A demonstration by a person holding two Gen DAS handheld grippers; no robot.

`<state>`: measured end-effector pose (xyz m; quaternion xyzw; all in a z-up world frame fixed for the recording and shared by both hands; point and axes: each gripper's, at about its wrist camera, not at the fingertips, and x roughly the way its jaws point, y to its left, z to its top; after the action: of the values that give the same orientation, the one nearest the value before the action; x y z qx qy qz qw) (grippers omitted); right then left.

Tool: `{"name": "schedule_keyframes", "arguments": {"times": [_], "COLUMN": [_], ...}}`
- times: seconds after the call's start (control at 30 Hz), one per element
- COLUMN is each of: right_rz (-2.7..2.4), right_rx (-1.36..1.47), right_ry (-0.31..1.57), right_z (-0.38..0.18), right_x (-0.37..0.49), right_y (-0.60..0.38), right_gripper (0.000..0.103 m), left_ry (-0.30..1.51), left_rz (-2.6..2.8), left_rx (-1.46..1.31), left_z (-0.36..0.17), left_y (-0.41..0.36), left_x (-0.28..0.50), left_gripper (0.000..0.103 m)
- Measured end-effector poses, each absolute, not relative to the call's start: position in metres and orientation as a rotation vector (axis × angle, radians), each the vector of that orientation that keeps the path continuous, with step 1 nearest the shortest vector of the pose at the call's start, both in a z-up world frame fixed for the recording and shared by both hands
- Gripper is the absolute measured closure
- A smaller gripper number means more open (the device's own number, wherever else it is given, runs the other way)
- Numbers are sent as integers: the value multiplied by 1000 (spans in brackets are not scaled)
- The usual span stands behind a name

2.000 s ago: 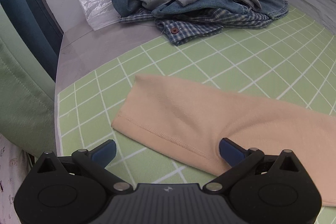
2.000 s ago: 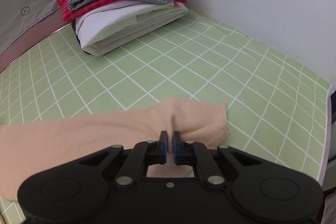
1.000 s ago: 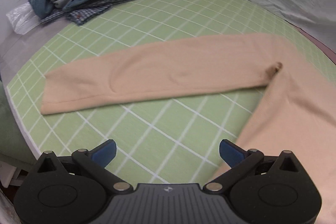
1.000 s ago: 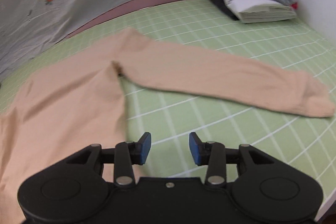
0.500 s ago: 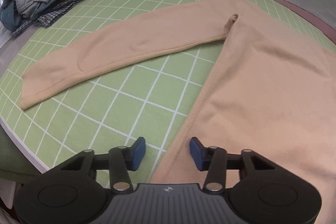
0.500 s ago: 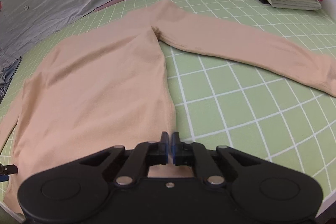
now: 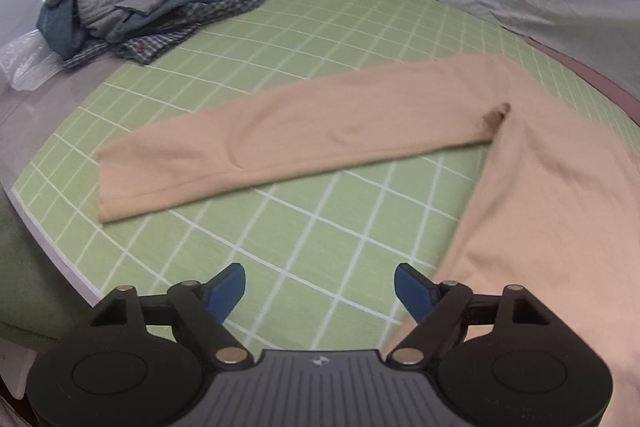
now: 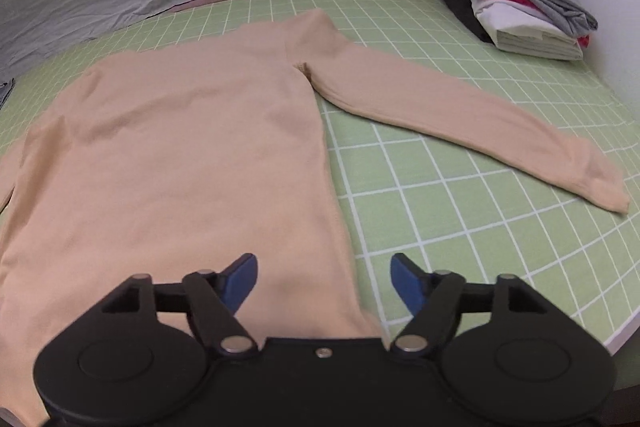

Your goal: Fold clothes

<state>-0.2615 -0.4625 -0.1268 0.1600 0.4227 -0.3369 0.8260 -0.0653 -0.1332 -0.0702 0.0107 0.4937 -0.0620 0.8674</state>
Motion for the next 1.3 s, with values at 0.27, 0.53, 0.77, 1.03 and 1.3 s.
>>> {"name": "schedule_keyframes", "arguments": {"times": [0.27, 0.53, 0.77, 1.03, 1.3], "right_rz": [-688, -713, -734, -738, -747], "right_rx": [313, 305, 299, 283, 329], "right_ry": [918, 947, 975, 996, 1015], "right_z": [-129, -134, -139, -143, -145], "right_x": [-228, -201, -182, -168, -170], "right_y": [-431, -406, -389, -375, -383], "right_gripper": [19, 19, 18, 16, 7], "left_ry": [1067, 1084, 1099, 1100, 1068], "left_rz": [-37, 23, 12, -24, -48], "left_rx": [-4, -33, -38, 1, 27], "left_z": [-77, -87, -95, -105, -104], "left_y": [-88, -51, -34, -37, -42], "left_x": [-31, 4, 25, 33, 26], "left_gripper": [15, 12, 10, 6, 14]}}
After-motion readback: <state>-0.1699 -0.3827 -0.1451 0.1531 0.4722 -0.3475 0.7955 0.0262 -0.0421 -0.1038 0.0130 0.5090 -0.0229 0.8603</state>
